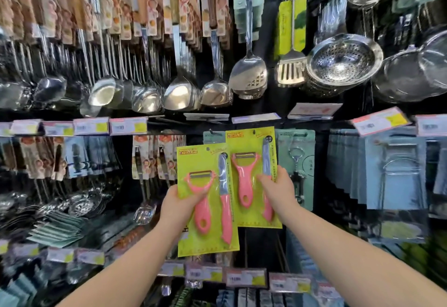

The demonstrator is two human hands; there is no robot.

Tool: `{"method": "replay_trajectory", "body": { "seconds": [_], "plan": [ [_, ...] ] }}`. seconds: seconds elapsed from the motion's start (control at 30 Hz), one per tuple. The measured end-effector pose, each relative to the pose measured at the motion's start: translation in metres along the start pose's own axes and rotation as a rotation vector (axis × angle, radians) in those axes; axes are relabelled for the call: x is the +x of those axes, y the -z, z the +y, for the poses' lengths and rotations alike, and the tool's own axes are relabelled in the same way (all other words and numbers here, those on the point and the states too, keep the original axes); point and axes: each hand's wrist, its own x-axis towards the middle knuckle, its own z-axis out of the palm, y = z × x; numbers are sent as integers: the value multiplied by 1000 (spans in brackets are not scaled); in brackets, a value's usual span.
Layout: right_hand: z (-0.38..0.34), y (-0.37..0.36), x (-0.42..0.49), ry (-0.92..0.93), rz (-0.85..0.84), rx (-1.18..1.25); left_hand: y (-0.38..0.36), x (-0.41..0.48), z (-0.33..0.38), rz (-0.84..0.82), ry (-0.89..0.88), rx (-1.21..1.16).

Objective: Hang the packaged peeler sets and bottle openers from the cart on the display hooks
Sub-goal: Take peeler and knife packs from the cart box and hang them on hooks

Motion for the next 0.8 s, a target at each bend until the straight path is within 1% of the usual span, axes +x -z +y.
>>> {"method": "replay_trajectory", "body": {
  "seconds": [0.13,0.3,0.4,0.43,0.5,0.53,0.57,0.6,0.7,0.73,0.8],
  "plan": [
    [3,-2,12,-26,-13,-27,-4,4,0,-13,-10,-34],
    [8,-3,32,-99,-55,-70,-7,5,5,-15,-3,-55],
    [12,-1,37,-115,-88,-167,-8,5,9,-14,-5,-52],
    [14,1,35,-99,-77,-225,-8,5,10,-15,-5,-47],
    [16,5,30,1,15,-354,-10,4,11,-18,-14,-49],
    [15,7,26,73,62,-383,-12,2,12,-26,-21,-60],
    [12,9,21,130,66,-373,-16,1,12,-38,-27,-70],
    [7,9,15,158,23,-322,-21,-1,14,-48,-28,-78],
    [-9,6,-2,136,-212,-101,-39,-1,18,-72,-45,-72],
    [-10,5,-5,136,-244,-76,-45,0,20,-76,-57,-64],
    [-9,6,-8,156,-227,-102,-58,2,25,-71,-88,-50]
  ]
}}
